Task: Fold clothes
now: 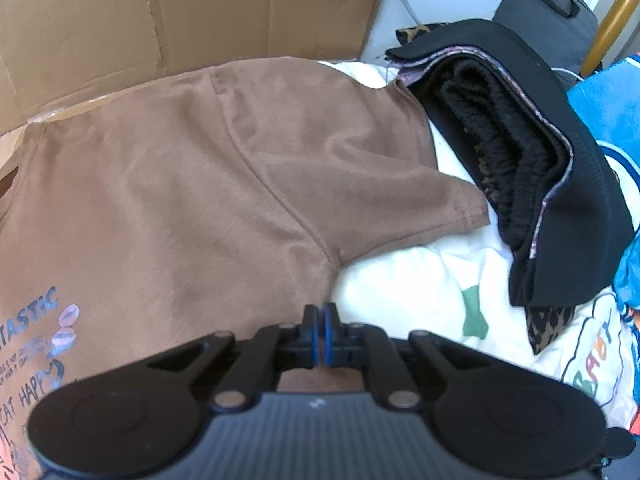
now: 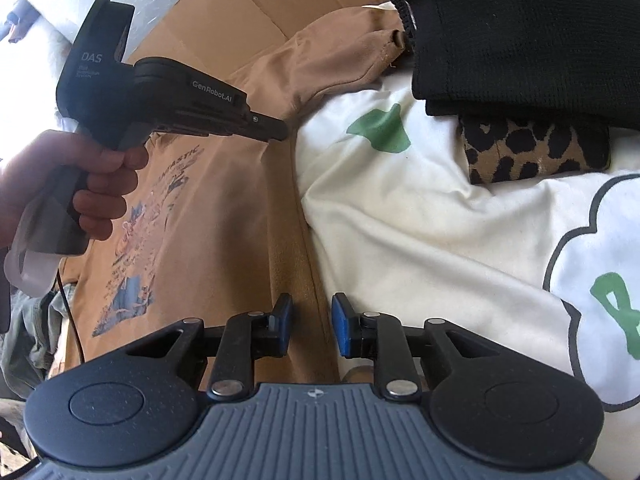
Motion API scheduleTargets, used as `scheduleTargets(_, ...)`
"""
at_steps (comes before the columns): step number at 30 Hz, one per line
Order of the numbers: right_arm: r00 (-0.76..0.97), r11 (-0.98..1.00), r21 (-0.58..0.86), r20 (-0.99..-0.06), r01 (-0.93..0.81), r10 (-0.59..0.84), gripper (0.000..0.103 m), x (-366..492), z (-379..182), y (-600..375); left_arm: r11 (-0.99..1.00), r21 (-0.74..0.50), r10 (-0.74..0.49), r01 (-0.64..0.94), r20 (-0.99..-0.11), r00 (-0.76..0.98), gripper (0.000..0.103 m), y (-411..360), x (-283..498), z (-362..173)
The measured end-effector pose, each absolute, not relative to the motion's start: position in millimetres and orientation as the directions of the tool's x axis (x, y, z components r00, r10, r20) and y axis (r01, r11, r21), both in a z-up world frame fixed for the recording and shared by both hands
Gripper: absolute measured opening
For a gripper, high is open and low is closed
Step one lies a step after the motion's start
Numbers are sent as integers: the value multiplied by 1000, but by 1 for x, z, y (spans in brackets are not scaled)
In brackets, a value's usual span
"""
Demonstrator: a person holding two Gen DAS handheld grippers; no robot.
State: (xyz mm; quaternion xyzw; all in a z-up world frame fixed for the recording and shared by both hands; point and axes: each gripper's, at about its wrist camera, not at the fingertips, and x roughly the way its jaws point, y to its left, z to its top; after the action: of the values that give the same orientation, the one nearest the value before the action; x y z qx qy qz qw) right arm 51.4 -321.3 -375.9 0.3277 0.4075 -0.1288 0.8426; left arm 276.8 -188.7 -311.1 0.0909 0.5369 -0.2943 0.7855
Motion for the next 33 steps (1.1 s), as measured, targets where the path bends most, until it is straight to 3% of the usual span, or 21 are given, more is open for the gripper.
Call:
scheduleTargets(1,631,760,440,-774,478,51,22,52,-375,-320,811,-175,-366,559,-896,250,4,-188,276,-312)
scheduleTargets(3,624,777,427,-779,462,57,3,54,-372,-318,810,-178,-368,558,-896,249,4,-187,276,-312)
scheduleTargets(14,642,769,434,-765,468,41,1,38,-350,-335,813,-293,-461,504,-851,250,1,-177,283,-305)
scheduleTargets(20,586,762,425,-807,488,75,3,36,-363,-333,817,-252,-431,519,-864,259,9,-179,279,-305)
scheduleTargets(26,632,735,459,-773,500,53,4,31,-353,-343,770,-270,-486,578,-836,256,9,-179,269,-291)
scheduleTargets(33,674,705,470,-739,531,-15,4,29,-342,-356,749,-281,-480,600,-854,201,6,-186,264,-319)
